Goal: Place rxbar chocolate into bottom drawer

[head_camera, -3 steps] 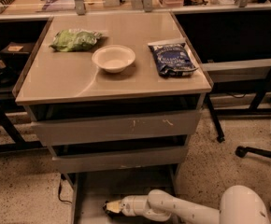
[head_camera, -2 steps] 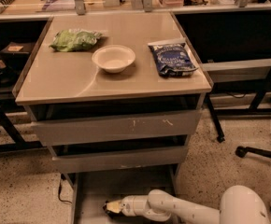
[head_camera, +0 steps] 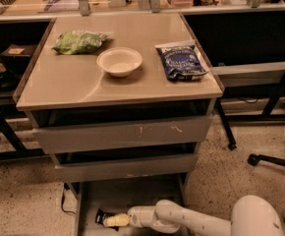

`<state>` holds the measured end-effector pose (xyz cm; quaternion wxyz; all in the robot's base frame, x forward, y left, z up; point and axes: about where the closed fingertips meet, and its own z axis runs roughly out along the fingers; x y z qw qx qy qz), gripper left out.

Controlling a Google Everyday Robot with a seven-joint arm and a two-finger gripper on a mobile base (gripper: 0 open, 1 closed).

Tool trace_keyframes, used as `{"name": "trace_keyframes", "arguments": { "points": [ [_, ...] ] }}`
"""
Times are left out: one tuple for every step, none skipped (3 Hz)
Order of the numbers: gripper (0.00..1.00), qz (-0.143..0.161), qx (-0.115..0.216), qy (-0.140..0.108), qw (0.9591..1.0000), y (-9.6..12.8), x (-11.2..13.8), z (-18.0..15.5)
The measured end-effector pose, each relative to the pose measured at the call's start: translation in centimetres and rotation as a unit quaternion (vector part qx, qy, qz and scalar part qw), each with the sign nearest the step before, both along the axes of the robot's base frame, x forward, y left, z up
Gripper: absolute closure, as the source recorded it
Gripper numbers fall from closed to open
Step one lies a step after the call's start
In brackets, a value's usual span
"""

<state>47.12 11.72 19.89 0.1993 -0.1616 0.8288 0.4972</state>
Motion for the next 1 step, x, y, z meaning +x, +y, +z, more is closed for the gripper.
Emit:
{"name": "trace_keyframes", "arguments": {
  "points": [
    [0.0,0.0,0.0,0.0,1.0,0.0,0.0,0.0]
  ]
}}
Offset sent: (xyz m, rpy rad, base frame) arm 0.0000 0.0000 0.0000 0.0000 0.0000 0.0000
